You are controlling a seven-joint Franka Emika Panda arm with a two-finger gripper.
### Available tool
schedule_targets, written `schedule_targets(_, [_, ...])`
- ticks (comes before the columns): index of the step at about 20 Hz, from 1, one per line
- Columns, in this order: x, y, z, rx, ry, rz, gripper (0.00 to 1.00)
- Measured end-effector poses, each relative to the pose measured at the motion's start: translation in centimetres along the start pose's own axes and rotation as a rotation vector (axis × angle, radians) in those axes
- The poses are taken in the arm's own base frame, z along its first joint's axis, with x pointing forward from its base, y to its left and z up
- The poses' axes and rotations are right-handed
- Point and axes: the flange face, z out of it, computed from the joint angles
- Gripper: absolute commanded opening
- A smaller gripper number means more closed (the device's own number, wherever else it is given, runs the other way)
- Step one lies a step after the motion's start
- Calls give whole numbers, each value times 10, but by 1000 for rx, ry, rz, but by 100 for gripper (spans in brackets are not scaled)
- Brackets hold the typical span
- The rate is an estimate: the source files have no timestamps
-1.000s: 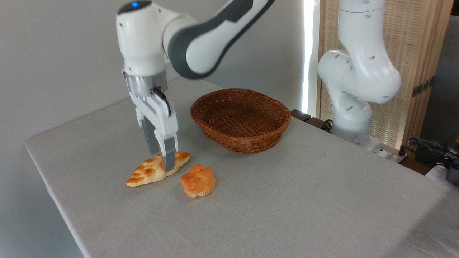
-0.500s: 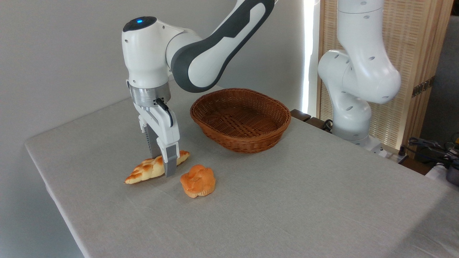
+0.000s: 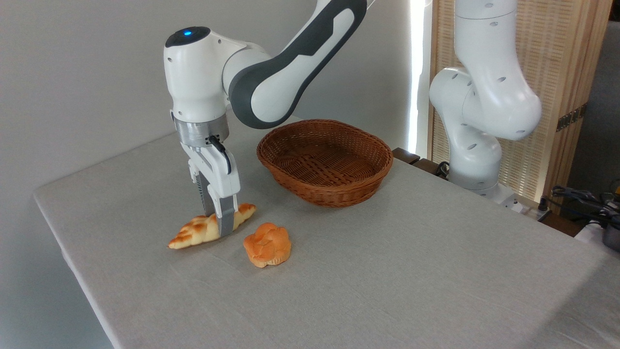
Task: Put bread into the basket
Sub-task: 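Close the gripper fingers around the croissant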
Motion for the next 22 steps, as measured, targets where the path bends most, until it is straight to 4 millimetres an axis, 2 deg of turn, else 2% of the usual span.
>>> schedule_targets(4, [0, 0, 1, -1, -1, 0, 9])
schedule_targets(22, [1, -2, -2, 1, 5, -4, 7])
